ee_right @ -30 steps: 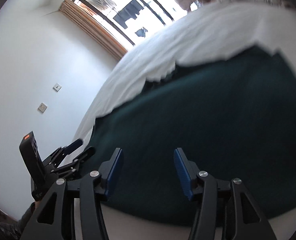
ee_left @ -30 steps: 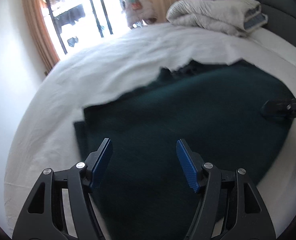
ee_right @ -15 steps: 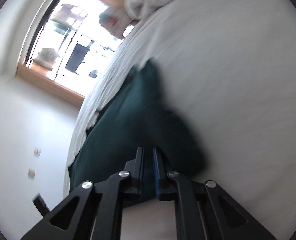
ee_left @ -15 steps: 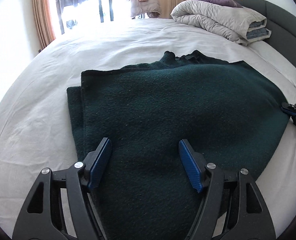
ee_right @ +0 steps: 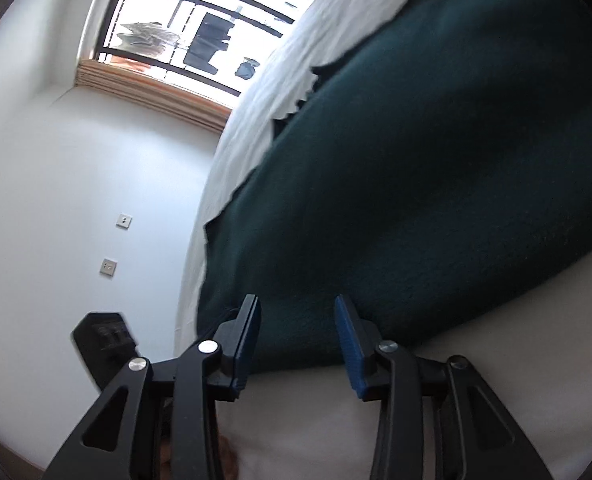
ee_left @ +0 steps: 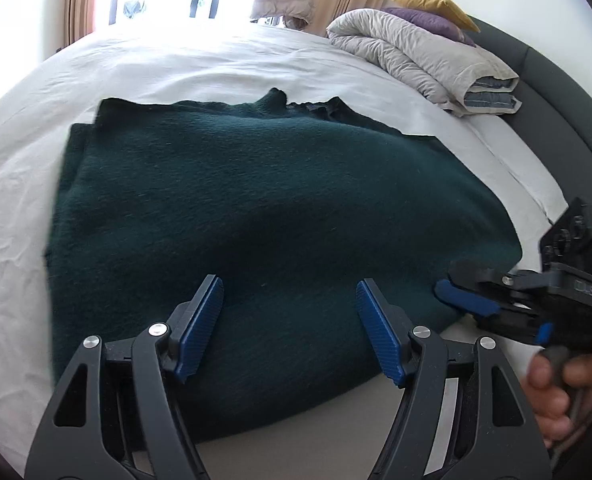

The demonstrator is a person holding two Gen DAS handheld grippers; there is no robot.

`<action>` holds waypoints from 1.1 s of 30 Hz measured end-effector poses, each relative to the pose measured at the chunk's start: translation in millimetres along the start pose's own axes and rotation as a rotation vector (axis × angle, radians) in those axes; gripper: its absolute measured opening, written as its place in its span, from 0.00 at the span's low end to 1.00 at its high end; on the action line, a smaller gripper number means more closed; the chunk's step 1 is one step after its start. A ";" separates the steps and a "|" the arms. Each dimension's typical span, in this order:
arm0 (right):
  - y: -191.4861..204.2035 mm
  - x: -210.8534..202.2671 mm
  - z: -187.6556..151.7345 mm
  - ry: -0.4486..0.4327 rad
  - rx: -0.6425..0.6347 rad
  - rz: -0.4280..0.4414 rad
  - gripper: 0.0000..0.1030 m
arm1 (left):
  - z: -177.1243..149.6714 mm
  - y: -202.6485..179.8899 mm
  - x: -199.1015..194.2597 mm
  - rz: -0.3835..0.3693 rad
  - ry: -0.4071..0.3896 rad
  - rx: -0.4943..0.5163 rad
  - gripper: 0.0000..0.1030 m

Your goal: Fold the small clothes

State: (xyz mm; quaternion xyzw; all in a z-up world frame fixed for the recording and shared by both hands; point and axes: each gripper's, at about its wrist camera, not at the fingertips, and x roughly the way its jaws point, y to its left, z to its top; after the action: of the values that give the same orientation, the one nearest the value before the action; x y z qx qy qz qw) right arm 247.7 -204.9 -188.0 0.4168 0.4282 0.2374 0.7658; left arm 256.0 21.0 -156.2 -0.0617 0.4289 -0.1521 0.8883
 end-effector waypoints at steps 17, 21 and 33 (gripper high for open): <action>-79.2 -145.1 38.0 -0.417 0.185 -0.134 0.47 | -33.0 66.4 -36.1 0.009 -0.063 -0.128 0.61; -31.9 -110.7 42.9 -0.337 0.056 -0.087 0.49 | -33.4 57.1 -30.1 0.059 -0.059 -0.093 0.61; 36.2 13.9 62.4 -0.102 -0.067 -0.010 0.52 | -35.0 57.9 -28.0 0.048 -0.061 -0.105 0.61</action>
State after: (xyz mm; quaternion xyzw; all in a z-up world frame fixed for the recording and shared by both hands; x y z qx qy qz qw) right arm 308.0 -202.4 -146.1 0.4002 0.3827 0.2261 0.8014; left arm 224.9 85.6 -171.2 -0.1027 0.4106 -0.1062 0.8998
